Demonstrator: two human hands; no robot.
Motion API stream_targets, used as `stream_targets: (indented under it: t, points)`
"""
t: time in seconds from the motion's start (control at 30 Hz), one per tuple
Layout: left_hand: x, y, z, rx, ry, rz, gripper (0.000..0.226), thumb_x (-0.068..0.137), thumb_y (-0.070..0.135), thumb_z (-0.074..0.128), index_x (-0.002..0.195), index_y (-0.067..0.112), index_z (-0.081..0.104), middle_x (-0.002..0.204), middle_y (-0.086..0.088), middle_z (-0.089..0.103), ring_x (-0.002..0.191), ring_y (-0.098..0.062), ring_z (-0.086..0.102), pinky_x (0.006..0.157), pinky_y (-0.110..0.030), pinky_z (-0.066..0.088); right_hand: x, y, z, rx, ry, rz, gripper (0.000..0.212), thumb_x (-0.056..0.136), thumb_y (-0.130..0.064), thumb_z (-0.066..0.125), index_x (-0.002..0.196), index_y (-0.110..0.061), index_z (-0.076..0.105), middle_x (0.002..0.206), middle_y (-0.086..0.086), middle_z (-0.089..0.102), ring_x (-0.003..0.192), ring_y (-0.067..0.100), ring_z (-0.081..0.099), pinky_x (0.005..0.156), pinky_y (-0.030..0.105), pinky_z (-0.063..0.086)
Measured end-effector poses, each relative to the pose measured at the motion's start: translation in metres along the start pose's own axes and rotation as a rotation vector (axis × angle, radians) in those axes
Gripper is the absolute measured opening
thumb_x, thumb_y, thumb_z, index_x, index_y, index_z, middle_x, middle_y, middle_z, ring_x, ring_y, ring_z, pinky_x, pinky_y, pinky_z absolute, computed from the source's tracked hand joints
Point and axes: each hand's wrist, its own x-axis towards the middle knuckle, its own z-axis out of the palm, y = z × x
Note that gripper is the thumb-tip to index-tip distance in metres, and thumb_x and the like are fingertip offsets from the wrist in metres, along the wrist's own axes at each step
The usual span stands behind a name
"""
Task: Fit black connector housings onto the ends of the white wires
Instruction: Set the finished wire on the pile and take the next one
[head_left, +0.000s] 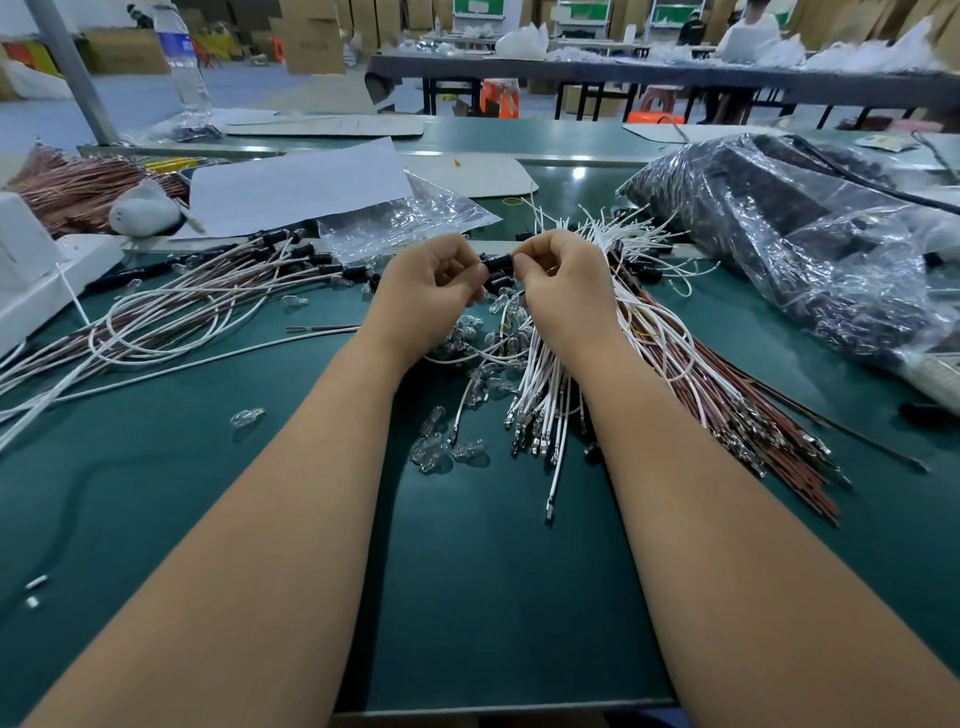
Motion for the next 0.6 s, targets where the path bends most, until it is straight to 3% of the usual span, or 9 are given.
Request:
stream_targets:
  t: [0.3, 0.47, 0.6]
  points:
    - [-0.0004, -0.0017, 0.0007, -0.067, 0.020, 0.018, 0.018, 0.093, 0.009, 0.061, 0.077, 0.018, 0.059, 0.068, -0.003, 0.064, 0.064, -0.013, 0.056, 0.070, -0.032, 0.050, -0.0019, 0.0005, -0.0008, -0.041, 0.045, -0.006, 0.010, 0.091, -0.016, 0.062, 0.082, -0.018, 0.059, 0.070, -0.010, 0.057, 0.062, 0.004, 0.052, 0.063, 0.023, 0.045]
    - [0.0010, -0.0025, -0.0004, -0.083, 0.041, 0.020, 0.020, 0.092, 0.009, 0.063, 0.076, 0.021, 0.061, 0.065, 0.001, 0.065, 0.056, -0.003, 0.056, 0.062, -0.017, 0.047, -0.0044, -0.0024, 0.0002, -0.043, 0.045, -0.031, 0.008, 0.087, -0.014, 0.063, 0.079, -0.017, 0.062, 0.067, -0.012, 0.057, 0.059, 0.001, 0.052, 0.057, 0.014, 0.039]
    - [0.0015, -0.0028, -0.0012, -0.086, 0.038, 0.019, 0.016, 0.092, 0.009, 0.063, 0.079, 0.019, 0.062, 0.066, -0.002, 0.064, 0.055, -0.003, 0.055, 0.061, -0.017, 0.046, -0.0060, -0.0029, 0.0031, -0.067, 0.025, -0.076, 0.012, 0.083, -0.016, 0.069, 0.076, -0.019, 0.060, 0.064, -0.014, 0.055, 0.057, 0.000, 0.050, 0.055, 0.012, 0.038]
